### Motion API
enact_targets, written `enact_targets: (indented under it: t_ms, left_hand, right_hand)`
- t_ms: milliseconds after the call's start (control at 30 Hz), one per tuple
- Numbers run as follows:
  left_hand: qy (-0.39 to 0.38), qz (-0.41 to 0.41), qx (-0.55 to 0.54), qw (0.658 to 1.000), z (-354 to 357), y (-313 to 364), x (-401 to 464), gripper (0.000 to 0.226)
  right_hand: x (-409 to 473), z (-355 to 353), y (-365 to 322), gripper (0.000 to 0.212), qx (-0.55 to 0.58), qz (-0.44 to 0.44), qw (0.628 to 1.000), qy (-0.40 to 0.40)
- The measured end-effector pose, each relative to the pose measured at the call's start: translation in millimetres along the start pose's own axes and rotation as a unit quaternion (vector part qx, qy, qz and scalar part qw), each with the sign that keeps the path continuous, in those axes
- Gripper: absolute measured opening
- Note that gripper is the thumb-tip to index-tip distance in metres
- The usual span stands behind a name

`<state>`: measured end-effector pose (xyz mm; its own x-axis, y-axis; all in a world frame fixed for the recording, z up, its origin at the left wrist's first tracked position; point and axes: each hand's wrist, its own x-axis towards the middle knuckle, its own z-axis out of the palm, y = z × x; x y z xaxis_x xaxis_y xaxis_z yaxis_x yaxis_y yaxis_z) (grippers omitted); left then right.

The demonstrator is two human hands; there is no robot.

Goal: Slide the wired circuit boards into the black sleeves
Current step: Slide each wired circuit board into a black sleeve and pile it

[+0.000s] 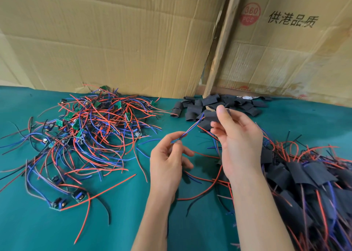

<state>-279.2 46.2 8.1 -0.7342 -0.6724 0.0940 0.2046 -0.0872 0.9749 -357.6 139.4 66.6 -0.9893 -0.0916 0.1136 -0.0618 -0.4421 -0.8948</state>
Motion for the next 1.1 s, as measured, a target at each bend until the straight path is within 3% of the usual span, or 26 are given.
enact_targets:
  t_ms: [467, 833, 967, 1033, 1100]
  left_hand:
    - [0.012, 0.001, 0.006, 1.000, 0.8, -1.8, 1.0, 0.028]
    - [-0.008, 0.009, 0.019, 1.000, 1.8, -3.1, 0.6, 0.029]
    - [-0.066, 0.005, -0.011, 0.998, -0.8, 0.3, 0.4, 0.019]
    - [-0.082, 0.012, -0.015, 0.996, -2.4, 1.5, -0.2, 0.013]
    - [-0.082, 0.013, -0.026, 0.996, -3.5, 1.9, -1.0, 0.024]
  right_hand:
    - [2.4, -1.5, 0.9, 0.011, 0.018, -0.008, 1.000, 0.011]
    - [4.4, -5.9, 10.7, 0.010, -0.170, -0.100, 0.980, -0.034]
    - [-1.3, -2.1, 18.7, 0.020, -0.169, -0.021, 0.983, -0.076]
    - [-4.3, -0.5, 19.9, 0.034, -0.162, 0.012, 0.983, -0.090]
    - [-4.7, -1.0, 20.1, 0.054, -0.130, 0.039, 0.988, -0.074]
